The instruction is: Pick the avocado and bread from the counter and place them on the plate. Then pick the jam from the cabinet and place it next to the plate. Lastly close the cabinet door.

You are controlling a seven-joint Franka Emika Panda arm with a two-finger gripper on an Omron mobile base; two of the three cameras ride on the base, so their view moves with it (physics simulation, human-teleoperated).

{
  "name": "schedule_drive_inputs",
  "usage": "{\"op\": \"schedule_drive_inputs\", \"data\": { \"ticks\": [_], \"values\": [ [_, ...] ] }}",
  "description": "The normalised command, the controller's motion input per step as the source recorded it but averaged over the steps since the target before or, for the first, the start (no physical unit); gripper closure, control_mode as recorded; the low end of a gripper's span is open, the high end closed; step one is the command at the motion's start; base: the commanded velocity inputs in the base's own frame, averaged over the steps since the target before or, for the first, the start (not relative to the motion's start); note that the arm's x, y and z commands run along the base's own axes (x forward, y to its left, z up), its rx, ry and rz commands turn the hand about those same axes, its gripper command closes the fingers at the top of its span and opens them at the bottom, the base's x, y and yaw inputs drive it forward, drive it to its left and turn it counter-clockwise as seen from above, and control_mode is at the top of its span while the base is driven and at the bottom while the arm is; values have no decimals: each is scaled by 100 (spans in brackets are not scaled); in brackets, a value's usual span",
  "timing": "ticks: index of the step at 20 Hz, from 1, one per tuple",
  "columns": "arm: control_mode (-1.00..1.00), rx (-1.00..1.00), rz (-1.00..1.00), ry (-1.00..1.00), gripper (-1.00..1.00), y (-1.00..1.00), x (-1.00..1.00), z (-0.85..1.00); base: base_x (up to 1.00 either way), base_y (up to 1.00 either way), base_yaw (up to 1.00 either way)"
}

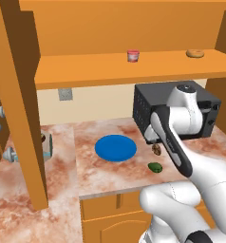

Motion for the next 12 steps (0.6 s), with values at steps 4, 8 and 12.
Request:
{"op": "schedule_drive_inputs", "data": {
  "ticks": [4, 8, 12],
  "values": [
    [-100, 0, 3, 0, -100, 0, 0, -29, 0, 0, 0],
    [-100, 0, 2, 0, -100, -1, 0, -33, 0, 0, 0],
    [-100, 0, 1, 0, -100, -2, 0, -35, 0, 0, 0]
  ]
}}
